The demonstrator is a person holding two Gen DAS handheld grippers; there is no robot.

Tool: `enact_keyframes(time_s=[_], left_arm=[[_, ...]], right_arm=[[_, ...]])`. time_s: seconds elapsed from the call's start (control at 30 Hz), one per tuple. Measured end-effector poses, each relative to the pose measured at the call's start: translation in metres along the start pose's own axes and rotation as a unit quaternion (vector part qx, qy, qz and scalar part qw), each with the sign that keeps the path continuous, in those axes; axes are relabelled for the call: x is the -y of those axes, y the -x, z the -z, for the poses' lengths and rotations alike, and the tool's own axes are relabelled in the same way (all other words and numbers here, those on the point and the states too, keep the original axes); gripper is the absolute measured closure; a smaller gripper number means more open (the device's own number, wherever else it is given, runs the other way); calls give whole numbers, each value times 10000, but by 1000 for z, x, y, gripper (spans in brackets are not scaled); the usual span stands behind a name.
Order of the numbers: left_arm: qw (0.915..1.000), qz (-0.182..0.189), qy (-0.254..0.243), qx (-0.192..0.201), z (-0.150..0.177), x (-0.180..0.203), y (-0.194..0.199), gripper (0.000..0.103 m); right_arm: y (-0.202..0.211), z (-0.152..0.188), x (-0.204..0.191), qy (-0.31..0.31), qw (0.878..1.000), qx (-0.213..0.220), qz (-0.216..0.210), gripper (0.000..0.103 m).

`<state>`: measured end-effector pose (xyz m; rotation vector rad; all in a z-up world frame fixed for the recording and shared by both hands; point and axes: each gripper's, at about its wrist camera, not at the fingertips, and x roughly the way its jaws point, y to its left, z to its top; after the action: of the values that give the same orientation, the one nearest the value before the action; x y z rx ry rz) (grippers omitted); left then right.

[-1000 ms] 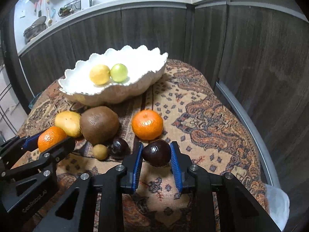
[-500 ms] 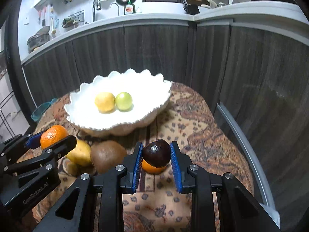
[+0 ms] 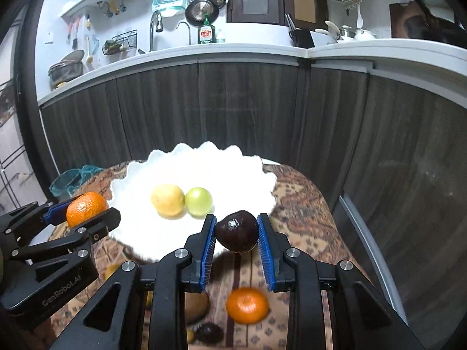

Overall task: Organize fruits
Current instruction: 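Lift the orange with the left tool while the right tool carries the plum over the bowl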

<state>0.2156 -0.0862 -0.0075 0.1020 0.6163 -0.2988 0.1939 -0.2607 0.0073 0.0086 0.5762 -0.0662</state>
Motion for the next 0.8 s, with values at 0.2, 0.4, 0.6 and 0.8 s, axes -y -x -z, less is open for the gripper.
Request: enact_keyframes(time_s=[0.2,0.4,0.6,0.8], left_arm=[[9999,-25,64,-79,-7,-12,-20,56],[9999,-76,36,-136,-7,-16,-40,56],[9994,75,69,-326,-2,-16,-59,56],[9985,96,103,-521,3,-20,-70,56]], right_arm=[[-21,-16,-9,104,9999,34,-49,74],[-44,-17,-15,146,9997,-138,-110,74],[-65,-9,-15,161,9990,-387,-146,74],[-75,-6,-16,191,9986,-461,-145,74]])
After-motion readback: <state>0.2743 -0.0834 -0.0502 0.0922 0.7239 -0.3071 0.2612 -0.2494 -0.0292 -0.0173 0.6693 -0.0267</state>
